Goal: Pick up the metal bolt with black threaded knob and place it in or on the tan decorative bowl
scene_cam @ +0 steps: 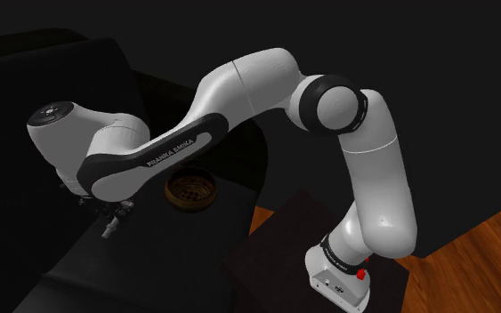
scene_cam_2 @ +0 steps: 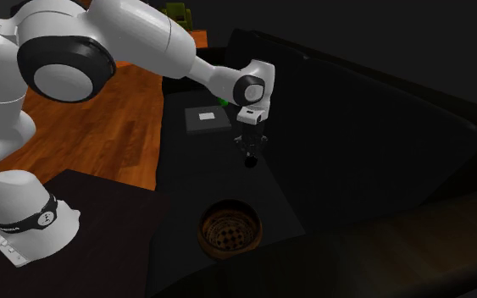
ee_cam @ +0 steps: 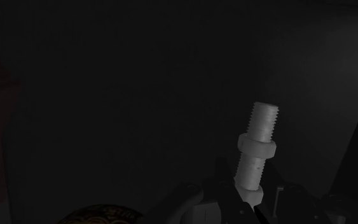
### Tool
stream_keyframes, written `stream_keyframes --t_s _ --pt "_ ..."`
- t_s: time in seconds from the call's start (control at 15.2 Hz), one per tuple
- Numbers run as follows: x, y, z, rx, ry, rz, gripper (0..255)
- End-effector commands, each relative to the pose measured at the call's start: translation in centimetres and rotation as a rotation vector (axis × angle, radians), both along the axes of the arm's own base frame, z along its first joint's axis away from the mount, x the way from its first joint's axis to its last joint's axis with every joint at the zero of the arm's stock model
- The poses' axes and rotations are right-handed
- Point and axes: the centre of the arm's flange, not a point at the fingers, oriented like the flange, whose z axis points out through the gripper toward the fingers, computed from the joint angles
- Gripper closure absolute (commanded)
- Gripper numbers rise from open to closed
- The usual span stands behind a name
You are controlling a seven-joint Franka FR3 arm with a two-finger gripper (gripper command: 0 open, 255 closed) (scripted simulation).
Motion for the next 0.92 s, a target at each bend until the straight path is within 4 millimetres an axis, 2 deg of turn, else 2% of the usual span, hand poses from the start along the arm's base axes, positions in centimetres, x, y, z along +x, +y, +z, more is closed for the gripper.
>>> stream_keyframes --t_s 0.0,0.59,0.86 --pt "0.0 0.1 1.1 0.0 0.0 0.0 255" --pt "0.0 0.1 5.4 0.0 0.0 0.0 255" --pt "0.4 -5.2 5.4 0.0 0.0 0.0 255"
